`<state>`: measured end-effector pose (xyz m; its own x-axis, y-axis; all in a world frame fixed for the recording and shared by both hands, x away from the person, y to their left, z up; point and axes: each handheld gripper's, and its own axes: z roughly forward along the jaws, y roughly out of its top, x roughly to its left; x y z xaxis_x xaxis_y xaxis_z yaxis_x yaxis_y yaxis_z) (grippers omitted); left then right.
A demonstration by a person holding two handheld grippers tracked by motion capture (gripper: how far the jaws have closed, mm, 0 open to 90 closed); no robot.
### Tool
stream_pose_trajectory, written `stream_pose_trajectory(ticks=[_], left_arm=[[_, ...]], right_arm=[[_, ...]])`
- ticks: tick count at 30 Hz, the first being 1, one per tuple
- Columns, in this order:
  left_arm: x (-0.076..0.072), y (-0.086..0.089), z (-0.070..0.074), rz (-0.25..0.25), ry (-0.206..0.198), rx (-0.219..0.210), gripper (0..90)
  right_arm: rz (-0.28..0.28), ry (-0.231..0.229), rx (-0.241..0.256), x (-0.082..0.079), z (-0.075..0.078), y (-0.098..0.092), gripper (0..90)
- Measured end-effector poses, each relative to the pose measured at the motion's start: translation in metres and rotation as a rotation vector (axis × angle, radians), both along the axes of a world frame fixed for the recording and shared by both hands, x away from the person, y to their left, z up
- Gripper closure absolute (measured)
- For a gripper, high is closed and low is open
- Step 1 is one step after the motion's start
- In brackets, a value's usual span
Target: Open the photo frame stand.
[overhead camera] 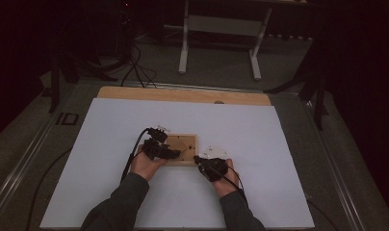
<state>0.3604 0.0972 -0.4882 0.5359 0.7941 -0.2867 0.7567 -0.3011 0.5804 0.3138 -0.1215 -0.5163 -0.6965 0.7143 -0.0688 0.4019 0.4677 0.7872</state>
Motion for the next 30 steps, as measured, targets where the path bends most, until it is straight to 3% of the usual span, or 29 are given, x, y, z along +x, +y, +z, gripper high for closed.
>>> stream_pose_trajectory(ticks=[11, 26, 30], left_arm=[[0.0033, -0.0002, -0.0001, -0.005, 0.038, -0.019, 51.9], [0.0014, -0.0024, 0.0008, -0.012, 0.006, 0.006, 52.8], [0.0009, -0.0027, 0.0015, -0.013, -0.012, 0.008, 52.8]], right_arm=[[0.002, -0.001, -0.002, 0.0001, 0.0000, -0.0002, 89.9], [-0.003, 0.000, -0.003, 0.0007, 0.0003, -0.0002, 87.2], [-0.004, 0.009, 0.006, 0.0018, 0.0010, -0.0011, 82.6]])
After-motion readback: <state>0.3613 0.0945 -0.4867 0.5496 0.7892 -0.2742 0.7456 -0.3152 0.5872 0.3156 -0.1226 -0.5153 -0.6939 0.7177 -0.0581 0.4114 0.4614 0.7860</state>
